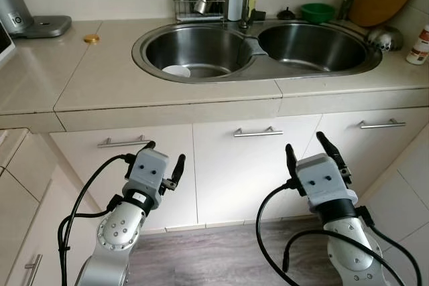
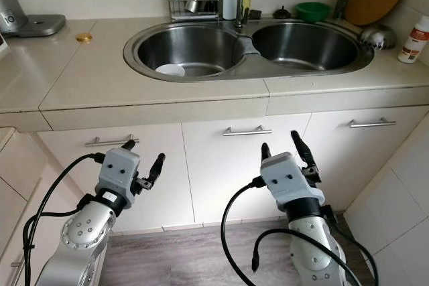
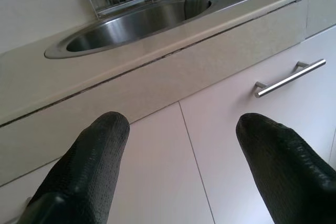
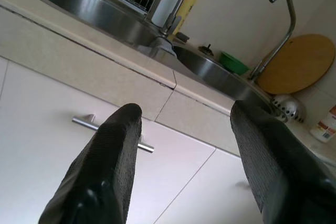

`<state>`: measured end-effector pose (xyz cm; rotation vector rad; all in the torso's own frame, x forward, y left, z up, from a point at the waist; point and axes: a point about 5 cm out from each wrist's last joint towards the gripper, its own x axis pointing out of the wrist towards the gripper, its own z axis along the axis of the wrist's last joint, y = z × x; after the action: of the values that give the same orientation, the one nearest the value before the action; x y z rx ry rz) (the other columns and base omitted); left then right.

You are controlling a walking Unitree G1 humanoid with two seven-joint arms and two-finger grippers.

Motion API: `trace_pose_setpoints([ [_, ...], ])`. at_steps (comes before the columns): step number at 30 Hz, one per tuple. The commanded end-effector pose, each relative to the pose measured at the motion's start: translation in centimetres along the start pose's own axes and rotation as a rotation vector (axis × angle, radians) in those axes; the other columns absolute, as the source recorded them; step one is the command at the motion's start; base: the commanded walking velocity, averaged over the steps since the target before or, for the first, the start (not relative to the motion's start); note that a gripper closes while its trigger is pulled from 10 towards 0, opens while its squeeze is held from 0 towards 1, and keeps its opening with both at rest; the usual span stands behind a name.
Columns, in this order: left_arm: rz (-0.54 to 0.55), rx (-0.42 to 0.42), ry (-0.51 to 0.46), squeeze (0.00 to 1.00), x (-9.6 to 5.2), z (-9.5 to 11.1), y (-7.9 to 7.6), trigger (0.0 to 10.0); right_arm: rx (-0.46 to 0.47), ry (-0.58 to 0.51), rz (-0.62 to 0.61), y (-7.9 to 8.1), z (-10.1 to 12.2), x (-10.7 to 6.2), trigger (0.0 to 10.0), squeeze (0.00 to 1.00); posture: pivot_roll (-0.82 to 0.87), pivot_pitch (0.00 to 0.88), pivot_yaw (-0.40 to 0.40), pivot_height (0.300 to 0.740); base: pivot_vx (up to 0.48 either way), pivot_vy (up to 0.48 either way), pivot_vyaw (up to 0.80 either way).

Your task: Kitchen organization

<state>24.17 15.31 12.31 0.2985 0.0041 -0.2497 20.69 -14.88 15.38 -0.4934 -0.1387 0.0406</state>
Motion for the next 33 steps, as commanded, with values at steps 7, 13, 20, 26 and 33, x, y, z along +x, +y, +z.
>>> trace_pose_setpoints([
  [7,-0.004,-0.025,-0.01,0.0,0.4,-0.5,-0.4,10.0,0.104,0.096,0.005,0.3,-1.9,-0.7,10.0,0.0,-0.09,0.0,-0.029,0.74,0.0,0.0,0.0],
  [13,-0.01,-0.033,-0.01,0.0,0.9,-0.7,-0.7,10.0,0.137,0.08,0.005,0.3,-2.1,-0.4,10.0,0.0,-0.11,0.0,-0.018,0.74,0.0,0.0,0.0],
  [20,-0.021,-0.04,-0.019,0.0,1.0,-0.7,-0.8,10.0,0.144,0.066,-0.012,0.2,-2.0,-0.6,10.0,0.0,-0.11,0.0,-0.01,0.74,0.0,0.0,0.0],
  [26,-0.037,-0.053,-0.043,0.0,0.9,-0.5,-0.8,10.0,0.146,0.057,-0.023,0.1,-1.8,-0.6,10.0,0.0,-0.1,0.0,-0.012,0.74,0.0,0.0,0.0],
  [33,-0.049,-0.067,-0.046,0.0,1.1,-0.4,-0.8,10.0,0.142,0.049,-0.03,0.0,-1.6,-0.3,10.0,0.0,-0.11,0.0,-0.005,0.74,0.0,0.0,0.0],
])
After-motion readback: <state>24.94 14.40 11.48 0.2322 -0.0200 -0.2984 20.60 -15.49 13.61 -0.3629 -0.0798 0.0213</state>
